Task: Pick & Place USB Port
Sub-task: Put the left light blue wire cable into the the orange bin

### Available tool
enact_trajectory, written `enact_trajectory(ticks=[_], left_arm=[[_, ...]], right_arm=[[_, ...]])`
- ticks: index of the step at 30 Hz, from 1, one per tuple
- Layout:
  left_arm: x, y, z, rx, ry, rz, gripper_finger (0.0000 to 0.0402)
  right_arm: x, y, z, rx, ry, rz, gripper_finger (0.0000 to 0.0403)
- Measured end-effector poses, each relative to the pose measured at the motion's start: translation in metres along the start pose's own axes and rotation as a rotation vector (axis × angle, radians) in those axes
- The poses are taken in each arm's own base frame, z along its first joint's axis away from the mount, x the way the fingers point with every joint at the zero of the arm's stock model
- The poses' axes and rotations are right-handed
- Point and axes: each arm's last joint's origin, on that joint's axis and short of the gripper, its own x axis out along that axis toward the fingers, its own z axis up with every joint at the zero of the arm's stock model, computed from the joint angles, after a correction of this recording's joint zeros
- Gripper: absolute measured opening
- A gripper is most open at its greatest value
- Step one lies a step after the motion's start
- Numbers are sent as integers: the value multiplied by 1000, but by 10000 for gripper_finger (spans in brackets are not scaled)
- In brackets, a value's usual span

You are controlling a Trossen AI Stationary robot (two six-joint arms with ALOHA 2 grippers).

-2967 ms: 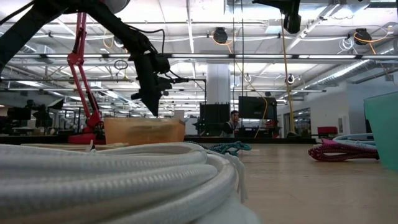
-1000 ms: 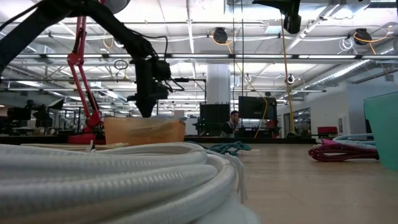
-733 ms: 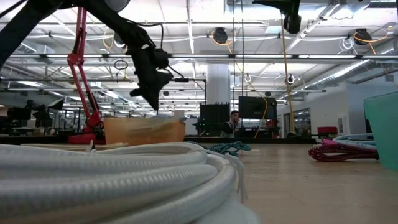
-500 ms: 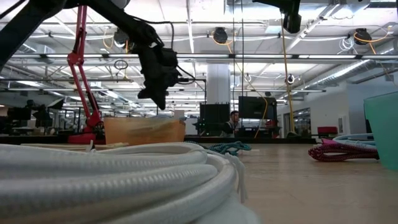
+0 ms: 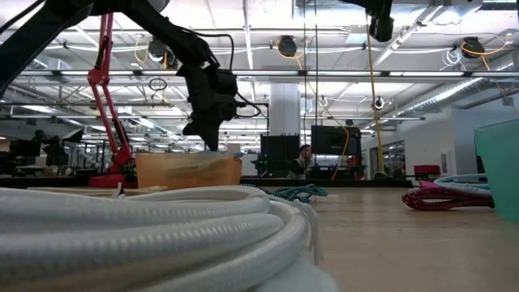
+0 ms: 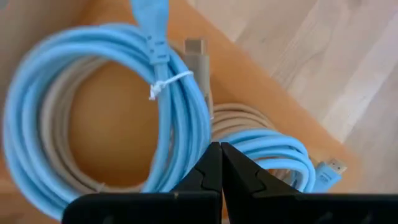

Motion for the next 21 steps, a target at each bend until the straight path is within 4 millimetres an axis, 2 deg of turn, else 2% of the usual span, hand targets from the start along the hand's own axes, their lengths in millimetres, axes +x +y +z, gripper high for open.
enact_trajectory(ticks=[11,21], left_arm=[[37,22,0,-35,78,-26,0],[47,30,-3,-65,54,-39,0]], right_arm=[[0,0,0,0,1,0,171],[0,0,0,-1,1,-1,171]])
